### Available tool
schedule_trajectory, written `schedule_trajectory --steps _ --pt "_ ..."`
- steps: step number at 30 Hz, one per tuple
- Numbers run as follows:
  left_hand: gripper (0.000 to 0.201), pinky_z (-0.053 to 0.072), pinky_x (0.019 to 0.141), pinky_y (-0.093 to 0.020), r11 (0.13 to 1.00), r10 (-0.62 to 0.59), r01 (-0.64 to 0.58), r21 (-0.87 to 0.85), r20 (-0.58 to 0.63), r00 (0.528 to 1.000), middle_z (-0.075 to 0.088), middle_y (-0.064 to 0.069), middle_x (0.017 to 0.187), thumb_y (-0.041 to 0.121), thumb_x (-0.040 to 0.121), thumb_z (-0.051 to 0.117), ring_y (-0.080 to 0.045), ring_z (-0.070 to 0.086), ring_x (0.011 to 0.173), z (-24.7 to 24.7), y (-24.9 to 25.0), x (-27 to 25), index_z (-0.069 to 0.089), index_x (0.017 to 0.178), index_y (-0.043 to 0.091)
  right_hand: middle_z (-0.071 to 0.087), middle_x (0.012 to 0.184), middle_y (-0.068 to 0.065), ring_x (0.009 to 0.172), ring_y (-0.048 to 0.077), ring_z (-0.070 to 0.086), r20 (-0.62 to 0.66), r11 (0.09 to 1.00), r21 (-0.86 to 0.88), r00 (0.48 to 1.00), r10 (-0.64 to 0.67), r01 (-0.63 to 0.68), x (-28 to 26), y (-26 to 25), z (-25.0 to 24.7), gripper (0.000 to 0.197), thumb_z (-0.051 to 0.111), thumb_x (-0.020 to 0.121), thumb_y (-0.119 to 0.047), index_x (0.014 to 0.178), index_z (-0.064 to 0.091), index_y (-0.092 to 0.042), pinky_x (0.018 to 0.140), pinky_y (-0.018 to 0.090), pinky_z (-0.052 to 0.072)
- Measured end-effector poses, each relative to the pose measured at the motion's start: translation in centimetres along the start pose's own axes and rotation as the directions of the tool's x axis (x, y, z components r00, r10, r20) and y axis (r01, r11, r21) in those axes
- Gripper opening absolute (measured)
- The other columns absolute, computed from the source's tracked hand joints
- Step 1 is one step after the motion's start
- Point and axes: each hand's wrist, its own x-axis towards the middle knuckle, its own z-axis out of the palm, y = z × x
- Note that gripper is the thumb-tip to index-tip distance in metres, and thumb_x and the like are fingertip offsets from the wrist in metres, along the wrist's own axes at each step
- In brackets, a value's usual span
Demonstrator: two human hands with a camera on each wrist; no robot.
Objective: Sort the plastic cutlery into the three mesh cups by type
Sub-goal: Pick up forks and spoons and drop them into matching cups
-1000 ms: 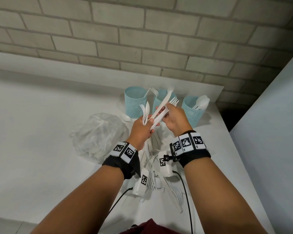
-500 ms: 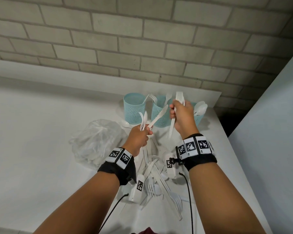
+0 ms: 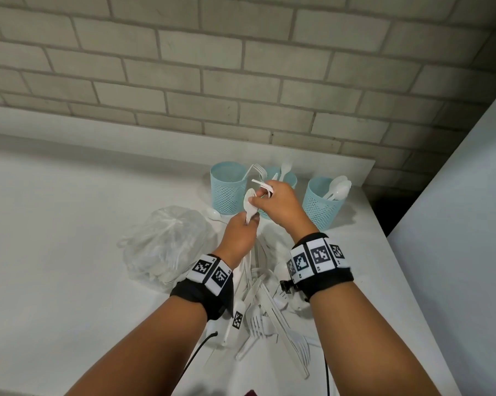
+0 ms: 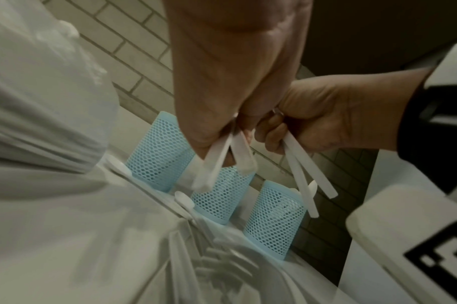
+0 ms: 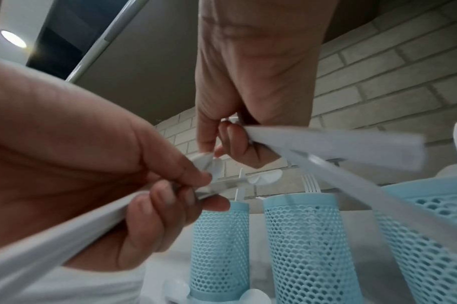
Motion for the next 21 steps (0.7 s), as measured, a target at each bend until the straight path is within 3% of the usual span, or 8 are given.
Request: schedule_trajectory --steps 4,8,11,16,21 --pt "0.026 0.033 0.058 -0.026 0.999 0.041 -0.042 0.018 0.028 0.999 0.038 0.004 0.065 0.025 0.098 0.046 -0.011 0.037 0.058 -0.2 -0.1 -0.2 0.045 0.073 0.017 0.049 0.062 -0.004 0.053 0.007 0.043 -0.135 0.989 0.149 0.991 0.025 -0.004 0.5 0.6 -0.4 0.027 0.064 0.086 -0.012 0.067 0.048 -0.021 0.053 0.017 0.036" --pt "0.027 0.037 0.060 -0.023 0.997 0.006 -0.001 -0.078 0.063 0.998 0.038 0.003 0.073 0.035 0.098 0.042 -0.010 0.038 0.062 -0.3 0.3 -0.6 0.054 0.100 0.011 0.049 0.065 -0.004 0.057 0.010 0.043 -0.245 0.953 0.296 0.959 0.146 -0.069 1.2 1.2 -0.6 0.019 0.057 0.091 -0.019 0.073 0.051 -0.021 0.062 0.029 0.039" --pt "0.030 0.037 0.055 -0.019 0.985 -0.043 0.052 -0.165 0.055 0.998 0.041 0.003 0.078 0.035 0.100 0.036 -0.009 0.040 0.063 -0.4 0.5 -0.6 0.055 0.106 0.012 0.049 0.069 -0.003 0.058 0.011 0.044 -0.219 0.936 0.331 0.956 0.195 -0.115 1.3 1.4 -0.1 0.013 0.051 0.094 -0.022 0.081 0.052 -0.019 0.061 0.029 0.039" --pt "0.021 0.037 0.054 -0.020 0.970 -0.058 0.061 -0.236 0.020 0.998 0.041 0.001 0.074 0.033 0.099 0.041 -0.009 0.040 0.060 -0.4 0.5 -0.5 0.051 0.097 0.014 0.051 0.072 0.003 0.053 0.009 0.045 -0.124 0.794 0.594 0.960 0.251 -0.131 1.7 1.2 1.0 0.005 0.050 0.094 -0.013 0.097 0.051 -0.009 0.041 0.017 0.035" --pt "0.016 0.037 0.054 -0.020 0.956 -0.028 0.003 -0.294 -0.080 0.996 0.042 0.002 0.079 0.029 0.100 0.040 -0.009 0.039 0.062 -1.0 1.0 -0.4 0.048 0.104 0.017 0.046 0.064 0.003 0.050 0.010 0.041 -0.063 0.751 0.641 0.964 0.257 -0.158 2.7 0.1 1.4 0.014 0.053 0.092 -0.004 0.081 0.050 -0.012 0.040 0.016 0.035"
